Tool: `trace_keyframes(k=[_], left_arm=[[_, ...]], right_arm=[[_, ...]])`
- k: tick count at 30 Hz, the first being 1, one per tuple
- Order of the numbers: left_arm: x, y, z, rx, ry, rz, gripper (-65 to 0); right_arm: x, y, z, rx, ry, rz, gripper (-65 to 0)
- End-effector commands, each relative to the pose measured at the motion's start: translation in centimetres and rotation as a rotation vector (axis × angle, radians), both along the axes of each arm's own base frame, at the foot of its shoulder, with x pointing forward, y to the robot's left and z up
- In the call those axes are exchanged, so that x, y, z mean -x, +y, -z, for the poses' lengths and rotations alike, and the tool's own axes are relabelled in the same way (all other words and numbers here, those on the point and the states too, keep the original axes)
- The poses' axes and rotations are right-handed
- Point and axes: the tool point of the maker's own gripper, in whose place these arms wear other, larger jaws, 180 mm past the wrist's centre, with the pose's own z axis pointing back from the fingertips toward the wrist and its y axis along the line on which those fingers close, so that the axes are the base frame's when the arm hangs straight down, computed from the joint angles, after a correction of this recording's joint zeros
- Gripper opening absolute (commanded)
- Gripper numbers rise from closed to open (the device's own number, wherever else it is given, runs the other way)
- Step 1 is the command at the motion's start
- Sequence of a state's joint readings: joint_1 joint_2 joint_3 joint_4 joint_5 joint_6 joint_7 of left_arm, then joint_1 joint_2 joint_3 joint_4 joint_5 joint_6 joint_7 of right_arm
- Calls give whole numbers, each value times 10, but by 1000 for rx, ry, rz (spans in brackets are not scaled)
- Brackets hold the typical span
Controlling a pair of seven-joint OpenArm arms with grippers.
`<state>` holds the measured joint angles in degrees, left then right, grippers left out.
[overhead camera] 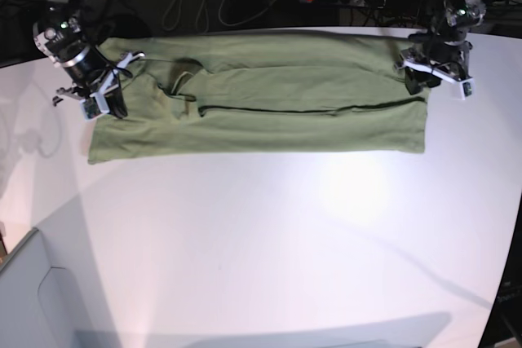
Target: Fold the T-shirt properly
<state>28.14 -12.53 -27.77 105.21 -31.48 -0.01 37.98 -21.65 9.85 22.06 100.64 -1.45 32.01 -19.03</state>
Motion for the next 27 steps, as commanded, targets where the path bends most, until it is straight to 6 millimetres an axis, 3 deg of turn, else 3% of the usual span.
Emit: trace_keyframes(k=[1,12,27], left_arm=[[-2,5,-6,-19,-21,2,-379],[5,21,29,14,55,-61,-380],[-28,23,15,19,-24,-68,-380]], right_arm=[[-5,1,-11,-8,-42,-15,-645],[-10,1,-14,-10,-56,-16,-645],[-10,-1,-9,-13,-44,-11,-645]])
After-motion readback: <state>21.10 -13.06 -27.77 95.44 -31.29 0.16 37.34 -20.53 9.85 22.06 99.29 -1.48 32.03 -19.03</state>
